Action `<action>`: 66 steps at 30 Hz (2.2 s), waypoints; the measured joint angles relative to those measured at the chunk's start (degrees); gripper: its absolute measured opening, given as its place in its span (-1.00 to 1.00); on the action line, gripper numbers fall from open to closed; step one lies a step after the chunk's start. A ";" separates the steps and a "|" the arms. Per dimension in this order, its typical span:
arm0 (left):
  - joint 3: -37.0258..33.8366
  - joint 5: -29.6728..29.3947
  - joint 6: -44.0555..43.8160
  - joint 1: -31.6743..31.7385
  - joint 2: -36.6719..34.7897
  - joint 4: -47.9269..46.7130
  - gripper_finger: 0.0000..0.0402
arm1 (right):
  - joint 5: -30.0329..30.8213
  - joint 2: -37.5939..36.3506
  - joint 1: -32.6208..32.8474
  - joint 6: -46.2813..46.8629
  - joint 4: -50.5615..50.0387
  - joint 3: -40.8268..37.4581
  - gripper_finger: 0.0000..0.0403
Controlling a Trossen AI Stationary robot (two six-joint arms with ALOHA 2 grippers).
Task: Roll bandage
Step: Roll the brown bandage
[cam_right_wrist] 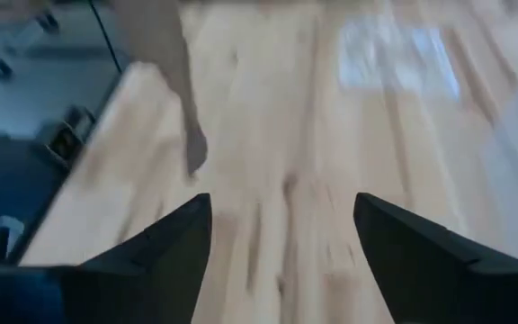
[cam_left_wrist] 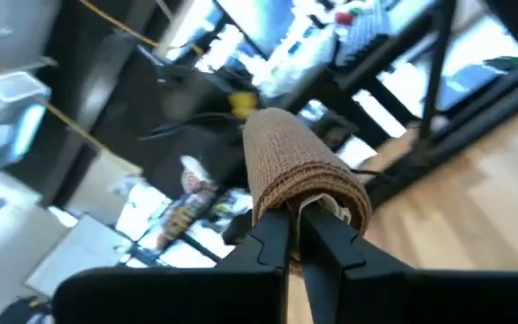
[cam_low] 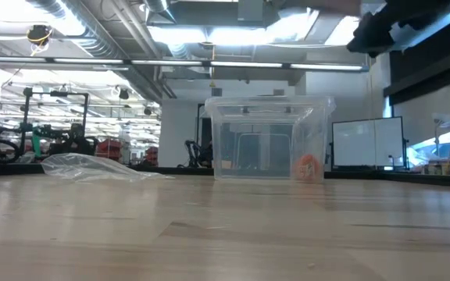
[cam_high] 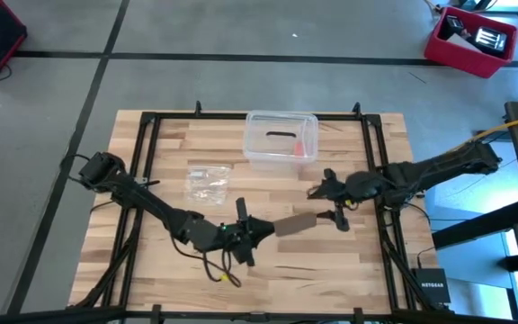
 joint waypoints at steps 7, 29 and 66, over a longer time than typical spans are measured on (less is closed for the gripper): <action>0.00 0.10 0.32 2.95 -0.02 0.35 -0.97 | 5.70 -0.19 2.66 -2.66 32.97 -15.02 0.35; -0.02 0.71 -1.09 4.65 0.00 0.07 -0.97 | 7.54 2.82 2.57 -7.68 37.02 -13.77 0.30; -0.02 0.71 5.52 4.43 0.07 3.02 -0.97 | 7.56 3.24 2.57 -2.58 37.42 -12.61 0.06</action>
